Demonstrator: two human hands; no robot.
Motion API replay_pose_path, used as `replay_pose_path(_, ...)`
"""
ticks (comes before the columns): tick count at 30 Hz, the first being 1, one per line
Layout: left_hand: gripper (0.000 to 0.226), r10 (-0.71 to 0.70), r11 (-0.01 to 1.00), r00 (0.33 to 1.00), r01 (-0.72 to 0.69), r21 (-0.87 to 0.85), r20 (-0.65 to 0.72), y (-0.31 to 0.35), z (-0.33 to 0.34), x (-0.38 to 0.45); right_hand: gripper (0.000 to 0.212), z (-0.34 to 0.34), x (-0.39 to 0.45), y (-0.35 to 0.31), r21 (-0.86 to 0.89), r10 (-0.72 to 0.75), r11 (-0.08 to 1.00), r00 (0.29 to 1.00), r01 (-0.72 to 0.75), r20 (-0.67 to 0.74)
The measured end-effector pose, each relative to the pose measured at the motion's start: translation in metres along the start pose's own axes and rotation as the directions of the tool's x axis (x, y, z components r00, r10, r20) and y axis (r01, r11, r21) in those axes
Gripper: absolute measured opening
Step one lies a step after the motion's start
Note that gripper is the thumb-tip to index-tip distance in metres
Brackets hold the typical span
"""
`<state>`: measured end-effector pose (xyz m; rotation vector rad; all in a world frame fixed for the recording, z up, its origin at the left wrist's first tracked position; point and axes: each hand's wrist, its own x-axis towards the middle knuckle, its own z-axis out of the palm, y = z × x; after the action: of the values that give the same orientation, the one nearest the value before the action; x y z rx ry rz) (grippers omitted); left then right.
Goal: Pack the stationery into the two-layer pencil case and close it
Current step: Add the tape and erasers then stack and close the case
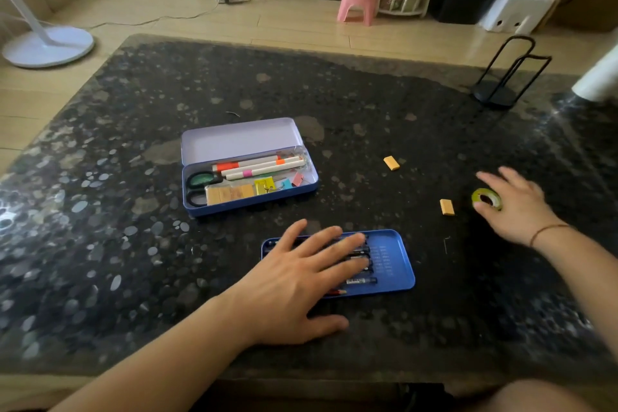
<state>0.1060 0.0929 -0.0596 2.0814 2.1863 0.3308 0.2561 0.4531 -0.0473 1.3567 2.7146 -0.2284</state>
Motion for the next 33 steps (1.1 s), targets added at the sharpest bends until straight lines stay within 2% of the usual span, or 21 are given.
replay_pose_path(2,0.07,0.062,0.998,0.998,-0.062,0.006,0.025,0.005,-0.001,0.012,0.053,0.01,-0.001,0.01,0.01,-0.023,1.0,0.999,0.022,0.035)
replay_pose_path(4,0.068,0.106,0.994,0.993,-0.107,0.011,0.049,0.009,-0.002,0.023,0.051,0.01,-0.013,0.007,0.05,-0.069,0.996,0.994,0.073,-0.081)
replay_pose_path(5,0.066,0.119,0.993,0.991,-0.12,0.018,0.062,0.01,-0.002,0.028,0.051,0.008,-0.023,0.001,0.092,-0.135,0.984,0.98,0.149,-0.148)
replay_pose_path(7,0.064,0.12,0.992,0.989,-0.123,0.029,0.089,0.01,-0.002,0.034,0.053,0.004,-0.049,-0.02,0.185,-0.385,0.885,0.895,0.427,-0.224)
replay_pose_path(9,0.062,0.102,0.994,0.988,-0.107,0.032,0.112,0.007,0.0,0.034,0.06,0.003,-0.079,-0.048,0.232,-0.599,0.758,0.791,0.61,-0.125)
replay_pose_path(11,0.061,0.089,0.996,0.987,-0.093,0.018,0.132,0.006,0.002,0.033,0.064,0.007,-0.099,-0.07,0.201,-0.699,0.7,0.715,0.685,-0.004)
replay_pose_path(14,0.059,0.084,0.996,0.99,-0.083,-0.012,0.114,0.006,0.003,0.031,0.058,0.016,-0.104,-0.084,0.073,-0.775,0.63,0.632,0.773,-0.007)
replay_pose_path(20,0.045,0.043,0.989,0.998,-0.038,-0.141,0.036,-0.004,-0.006,0.027,0.056,0.025,-0.095,-0.087,0.021,-0.793,0.609,0.609,0.793,-0.027)
replay_pose_path(23,0.053,-0.018,0.99,1.0,0.018,-0.14,0.001,-0.009,-0.006,0.024,0.066,0.027,-0.09,-0.086,0.067,-0.761,0.648,0.649,0.759,0.005)
replay_pose_path(25,0.068,-0.068,0.993,0.998,0.068,-0.098,0.007,-0.01,-0.004,0.022,0.068,0.021,-0.079,-0.078,0.147,-0.721,0.677,0.69,0.721,-0.059)
replay_pose_path(27,0.083,-0.116,0.991,0.993,0.117,-0.06,0.021,-0.011,-0.003,0.022,0.057,0.015,-0.059,-0.061,0.155,-0.574,0.781,0.794,0.605,-0.202)
replay_pose_path(28,0.086,-0.126,0.991,0.992,0.127,-0.04,0.026,-0.011,-0.003,0.024,0.054,0.012,-0.049,-0.053,0.11,-0.455,0.866,0.861,0.487,-0.227)
replay_pose_path(30,0.088,-0.131,0.991,0.991,0.131,-0.014,0.018,-0.012,-0.005,0.027,0.052,0.009,-0.038,-0.042,0.082,-0.224,0.968,0.966,0.235,-0.13)
replay_pose_path(31,0.088,-0.134,0.991,0.991,0.135,-0.015,0.016,-0.012,-0.006,0.028,0.049,0.01,-0.037,-0.039,0.123,-0.173,0.976,0.982,0.181,-0.073)
replay_pose_path(33,0.086,-0.139,0.99,0.99,0.14,-0.025,0.019,-0.013,-0.006,0.027,0.041,0.01,-0.044,-0.036,0.176,-0.192,0.963,0.979,0.202,-0.073)
